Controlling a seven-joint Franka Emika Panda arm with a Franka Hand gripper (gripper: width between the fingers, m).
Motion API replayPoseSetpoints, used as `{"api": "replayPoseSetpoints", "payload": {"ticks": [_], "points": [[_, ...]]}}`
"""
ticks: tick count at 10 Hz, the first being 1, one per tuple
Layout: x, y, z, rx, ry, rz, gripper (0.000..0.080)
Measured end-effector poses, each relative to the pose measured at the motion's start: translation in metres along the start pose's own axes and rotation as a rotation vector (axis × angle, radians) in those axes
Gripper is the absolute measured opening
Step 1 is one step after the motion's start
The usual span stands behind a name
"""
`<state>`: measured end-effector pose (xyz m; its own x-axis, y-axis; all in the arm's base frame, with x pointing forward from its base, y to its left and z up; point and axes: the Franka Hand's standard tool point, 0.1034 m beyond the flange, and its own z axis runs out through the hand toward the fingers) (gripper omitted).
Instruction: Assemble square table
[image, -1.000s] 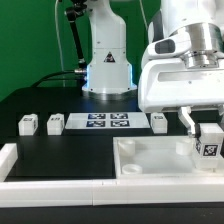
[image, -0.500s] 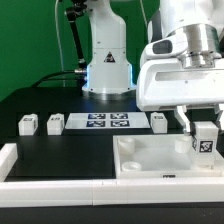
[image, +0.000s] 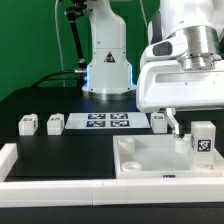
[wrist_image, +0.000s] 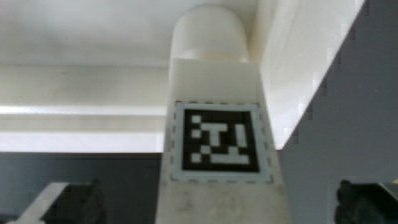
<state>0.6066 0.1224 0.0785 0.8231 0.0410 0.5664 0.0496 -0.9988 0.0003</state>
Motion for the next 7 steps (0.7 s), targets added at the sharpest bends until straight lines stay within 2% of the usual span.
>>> {"api": "replayPoseSetpoints", "payload": {"ticks": [4,5,6,7], "points": [[0.000,0.000,0.000,0.000,-0.005,0.001,0.0649],[0.001,0.000,0.000,0.008,-0.091,0.020,0.0649],[0.013,0.002,-0.005,0.016,-0.122,0.033,0.0649],[0.015,0.005,-0.004,0.013,-0.119,0.036,0.0649]]}}
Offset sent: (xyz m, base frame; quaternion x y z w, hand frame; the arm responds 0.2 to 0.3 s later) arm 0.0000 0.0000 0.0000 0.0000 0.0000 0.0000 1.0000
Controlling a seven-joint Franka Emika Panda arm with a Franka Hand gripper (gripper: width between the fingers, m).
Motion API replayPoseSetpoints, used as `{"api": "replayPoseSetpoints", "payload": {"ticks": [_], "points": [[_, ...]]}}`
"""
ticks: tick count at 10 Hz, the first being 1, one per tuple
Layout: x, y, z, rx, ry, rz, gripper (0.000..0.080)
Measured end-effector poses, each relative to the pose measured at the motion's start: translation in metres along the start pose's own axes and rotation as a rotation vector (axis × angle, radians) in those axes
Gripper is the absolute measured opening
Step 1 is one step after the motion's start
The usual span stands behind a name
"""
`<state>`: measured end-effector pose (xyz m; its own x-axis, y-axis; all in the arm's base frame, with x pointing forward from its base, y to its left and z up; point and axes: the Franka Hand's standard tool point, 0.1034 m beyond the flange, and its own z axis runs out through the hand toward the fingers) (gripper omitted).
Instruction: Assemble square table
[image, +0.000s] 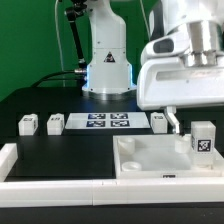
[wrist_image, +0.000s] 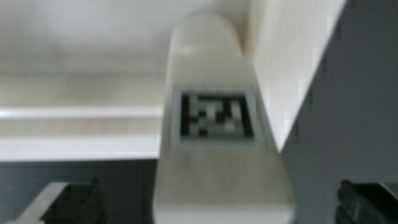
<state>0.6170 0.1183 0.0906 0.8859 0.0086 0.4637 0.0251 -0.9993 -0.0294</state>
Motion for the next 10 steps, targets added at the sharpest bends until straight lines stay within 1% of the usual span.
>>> {"api": "replayPoseSetpoints", "payload": {"ticks": [1,2,3,4,6,7,8,9,10], "points": [[-0.007,0.004,0.003,-0.002,-0.040,0.005,0.0649],[-0.005,0.006,0.005,0.007,-0.125,0.019,0.0649],[0.000,0.007,0.006,0.013,-0.175,0.027,0.0649],[-0.003,0.006,0.007,0.020,-0.263,0.043,0.0649],[-0.001,0.002,0.011,0.025,-0.388,0.073,0.0649],[0.002,0.000,0.013,0.019,-0.366,0.097,0.0649],[0.001,0.001,0.014,0.017,-0.368,0.105,0.0525],[0.001,0.001,0.014,0.016,-0.368,0.105,0.0525],[0.000,0.001,0.014,0.013,-0.369,0.124,0.0391]]}}
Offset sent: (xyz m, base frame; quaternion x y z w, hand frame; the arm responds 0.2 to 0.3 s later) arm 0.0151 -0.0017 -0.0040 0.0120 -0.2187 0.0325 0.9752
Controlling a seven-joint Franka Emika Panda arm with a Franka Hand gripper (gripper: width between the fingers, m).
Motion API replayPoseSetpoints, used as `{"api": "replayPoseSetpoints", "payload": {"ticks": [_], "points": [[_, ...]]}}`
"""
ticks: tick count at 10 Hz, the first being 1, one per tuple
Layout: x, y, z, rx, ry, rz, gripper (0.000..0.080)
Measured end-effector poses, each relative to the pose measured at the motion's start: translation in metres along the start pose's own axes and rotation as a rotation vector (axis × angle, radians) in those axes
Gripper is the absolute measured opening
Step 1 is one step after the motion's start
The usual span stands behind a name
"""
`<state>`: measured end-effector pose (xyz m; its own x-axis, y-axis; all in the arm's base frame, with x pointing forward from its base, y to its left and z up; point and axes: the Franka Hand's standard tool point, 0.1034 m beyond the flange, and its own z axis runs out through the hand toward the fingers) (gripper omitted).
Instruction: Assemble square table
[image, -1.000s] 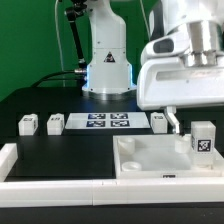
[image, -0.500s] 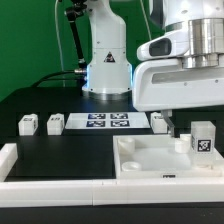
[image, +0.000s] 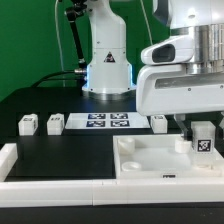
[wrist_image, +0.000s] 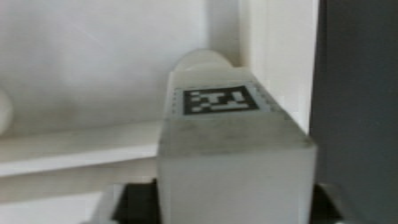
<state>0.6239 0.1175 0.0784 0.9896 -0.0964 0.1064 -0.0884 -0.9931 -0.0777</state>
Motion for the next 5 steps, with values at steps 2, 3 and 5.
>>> {"api": "replayPoseSetpoints", "payload": {"ticks": [2,3,5], "points": [[0.0002,0.0025,0.0003,-0.003,0.000,0.180,0.0289],[0.0002,0.0033,0.0004,-0.003,0.000,0.235,0.0289],[0.0000,0.0060,0.0007,-0.007,0.000,0.443,0.0289]]}}
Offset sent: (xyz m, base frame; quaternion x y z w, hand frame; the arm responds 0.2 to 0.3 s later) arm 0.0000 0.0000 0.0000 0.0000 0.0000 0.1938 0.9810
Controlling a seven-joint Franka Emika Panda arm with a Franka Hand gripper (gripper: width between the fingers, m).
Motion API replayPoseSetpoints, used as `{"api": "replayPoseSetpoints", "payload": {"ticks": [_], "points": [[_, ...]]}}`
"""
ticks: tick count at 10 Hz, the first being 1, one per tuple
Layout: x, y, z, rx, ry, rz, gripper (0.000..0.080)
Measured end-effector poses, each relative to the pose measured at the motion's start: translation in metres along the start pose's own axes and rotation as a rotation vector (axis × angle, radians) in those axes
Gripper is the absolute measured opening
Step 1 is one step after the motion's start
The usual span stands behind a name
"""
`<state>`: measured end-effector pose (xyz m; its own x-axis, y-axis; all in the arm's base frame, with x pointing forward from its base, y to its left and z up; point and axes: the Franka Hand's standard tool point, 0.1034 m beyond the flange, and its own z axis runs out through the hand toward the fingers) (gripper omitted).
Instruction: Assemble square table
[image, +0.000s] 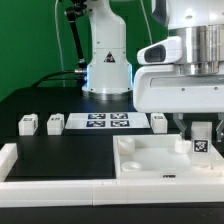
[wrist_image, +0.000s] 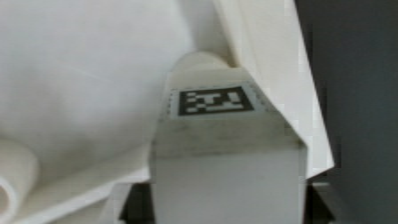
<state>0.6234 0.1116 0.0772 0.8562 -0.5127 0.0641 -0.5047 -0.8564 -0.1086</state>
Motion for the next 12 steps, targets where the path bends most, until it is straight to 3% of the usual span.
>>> {"api": "replayPoseSetpoints", "payload": {"ticks": [4,6,7,10,12], "points": [[0.0010,0.0044,0.0009,-0.026,-0.035,0.563,0.0290],[0.0058,0.0024,0.0019,0.026,-0.056,0.901,0.0290],[0.0057,0.0034,0.0024,0.022,-0.060,0.997,0.0290],[0.0040,0.0025,0.0029,0.014,-0.050,0.951,0.0292],[-0.0021,-0.0055,0.0029,-0.011,-0.015,0.692,0.0603]]}}
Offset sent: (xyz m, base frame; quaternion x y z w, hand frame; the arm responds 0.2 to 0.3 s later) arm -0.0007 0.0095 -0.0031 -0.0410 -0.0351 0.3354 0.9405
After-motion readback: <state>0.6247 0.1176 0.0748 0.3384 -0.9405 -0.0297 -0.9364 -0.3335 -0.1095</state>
